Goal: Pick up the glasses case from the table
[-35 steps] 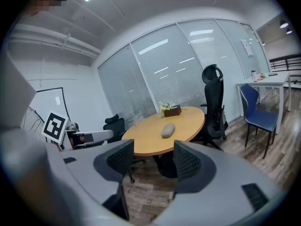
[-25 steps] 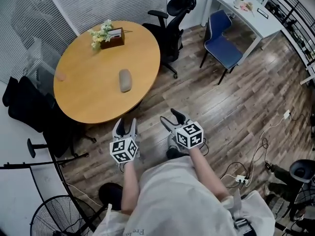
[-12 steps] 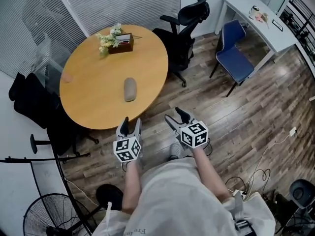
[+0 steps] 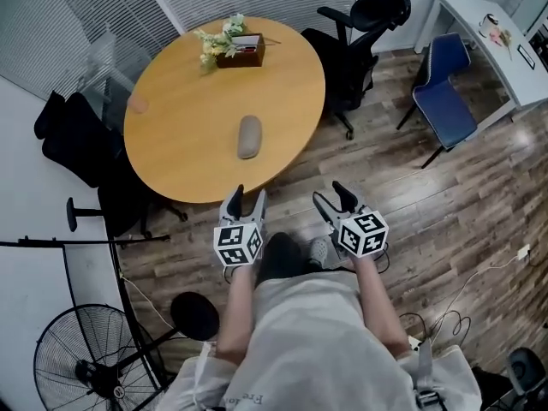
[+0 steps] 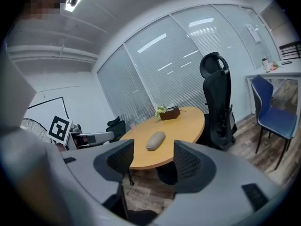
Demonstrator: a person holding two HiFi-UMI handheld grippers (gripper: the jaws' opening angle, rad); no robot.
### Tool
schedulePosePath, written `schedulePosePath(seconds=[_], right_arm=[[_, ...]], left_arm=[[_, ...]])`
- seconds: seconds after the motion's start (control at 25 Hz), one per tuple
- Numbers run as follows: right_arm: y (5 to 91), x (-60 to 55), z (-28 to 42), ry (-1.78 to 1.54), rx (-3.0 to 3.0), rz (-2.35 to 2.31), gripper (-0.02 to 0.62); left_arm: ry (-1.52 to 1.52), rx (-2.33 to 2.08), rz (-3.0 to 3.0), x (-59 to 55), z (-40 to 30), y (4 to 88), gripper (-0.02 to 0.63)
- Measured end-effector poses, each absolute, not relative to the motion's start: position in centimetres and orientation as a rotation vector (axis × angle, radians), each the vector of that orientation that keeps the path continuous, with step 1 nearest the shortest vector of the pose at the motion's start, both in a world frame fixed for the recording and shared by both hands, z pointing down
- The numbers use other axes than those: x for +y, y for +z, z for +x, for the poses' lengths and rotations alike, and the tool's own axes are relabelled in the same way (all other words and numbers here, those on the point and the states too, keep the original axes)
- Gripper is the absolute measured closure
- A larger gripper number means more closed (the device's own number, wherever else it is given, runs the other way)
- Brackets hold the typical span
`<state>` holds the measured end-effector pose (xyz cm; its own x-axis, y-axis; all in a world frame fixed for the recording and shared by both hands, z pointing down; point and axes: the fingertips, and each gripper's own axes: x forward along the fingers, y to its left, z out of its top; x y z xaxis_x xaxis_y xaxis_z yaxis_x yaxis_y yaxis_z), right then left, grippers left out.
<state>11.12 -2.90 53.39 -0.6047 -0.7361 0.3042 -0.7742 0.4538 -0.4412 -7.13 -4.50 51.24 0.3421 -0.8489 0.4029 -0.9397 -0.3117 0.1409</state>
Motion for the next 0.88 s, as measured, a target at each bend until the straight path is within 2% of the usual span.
schedulePosePath(seconds=[0.88], right_arm=[[55.1,-12.0,8.5,0.917,-2.556,1.325,0.351]], left_arm=[[0.514,-1.483,2.297,-17.5,-8.2,55.3,0.387]])
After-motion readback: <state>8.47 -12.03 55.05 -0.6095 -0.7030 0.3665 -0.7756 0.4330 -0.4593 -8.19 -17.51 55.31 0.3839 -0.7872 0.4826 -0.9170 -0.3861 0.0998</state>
